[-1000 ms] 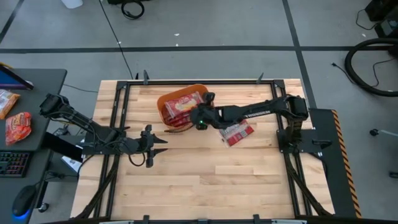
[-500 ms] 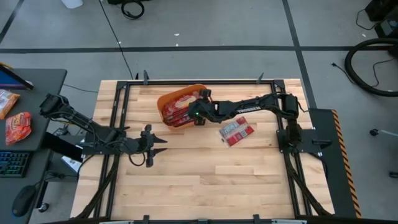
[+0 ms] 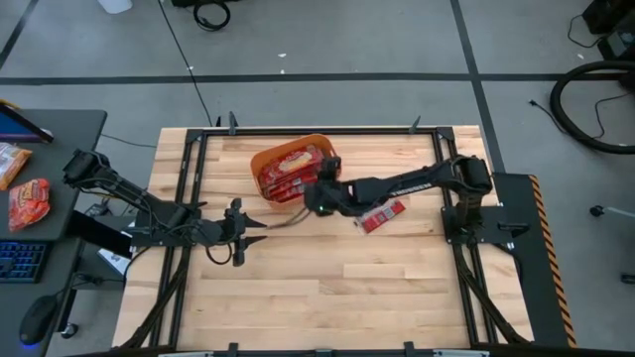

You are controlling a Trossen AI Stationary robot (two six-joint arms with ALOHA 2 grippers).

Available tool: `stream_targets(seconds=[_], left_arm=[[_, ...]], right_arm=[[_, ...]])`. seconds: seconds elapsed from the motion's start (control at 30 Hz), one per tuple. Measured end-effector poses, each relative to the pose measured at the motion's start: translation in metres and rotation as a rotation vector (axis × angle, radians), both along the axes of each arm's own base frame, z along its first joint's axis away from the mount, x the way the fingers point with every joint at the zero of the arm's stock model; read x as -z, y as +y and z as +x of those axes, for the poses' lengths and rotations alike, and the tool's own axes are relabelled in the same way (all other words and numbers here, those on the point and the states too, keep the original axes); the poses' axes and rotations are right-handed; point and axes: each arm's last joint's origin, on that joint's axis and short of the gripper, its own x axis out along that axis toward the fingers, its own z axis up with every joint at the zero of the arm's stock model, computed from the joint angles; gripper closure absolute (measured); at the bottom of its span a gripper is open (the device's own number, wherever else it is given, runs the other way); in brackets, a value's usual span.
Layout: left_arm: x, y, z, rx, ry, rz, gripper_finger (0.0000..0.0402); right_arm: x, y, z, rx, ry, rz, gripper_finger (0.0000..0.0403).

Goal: Sort popcorn bags into baskets
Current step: Put the popcorn bag into the orange bin

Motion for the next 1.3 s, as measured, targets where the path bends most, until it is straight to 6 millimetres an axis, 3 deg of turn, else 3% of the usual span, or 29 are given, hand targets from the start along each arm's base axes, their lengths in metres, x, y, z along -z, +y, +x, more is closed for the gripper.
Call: stream_targets(seconds=[0.27, 0.47, 0.63, 0.8, 1.0, 1.3], left_arm=[[0.001, 0.000, 0.000, -0.006, 0.005, -0.016, 0.0251], [0.001, 0.000, 0.000, -0.009, 0.005, -0.022, 0.0251], [0.001, 0.000, 0.000, -0.014, 0.002, -0.035, 0.0251], [0.001, 0.000, 0.000, -0.015, 0.002, -0.035, 0.0251], [0.001, 0.000, 0.000, -0.014, 0.002, -0.031, 0.0251], [0.001, 0.000, 0.000, -0.014, 0.003, -0.031, 0.0251]], right_arm=[[0.005, 0.048, -0.031, -0.011, 0.152, 0.154, 0.0271], [0.032, 0.066, -0.070, 0.178, 0.291, 0.186, 0.0271], [0.061, 0.079, -0.101, 0.237, 0.400, 0.220, 0.0271], [0.083, 0.087, -0.126, 0.266, 0.484, 0.241, 0.0271], [0.095, 0.094, -0.144, 0.261, 0.529, 0.204, 0.0271], [0.115, 0.083, -0.165, 0.306, 0.568, 0.177, 0.0271]])
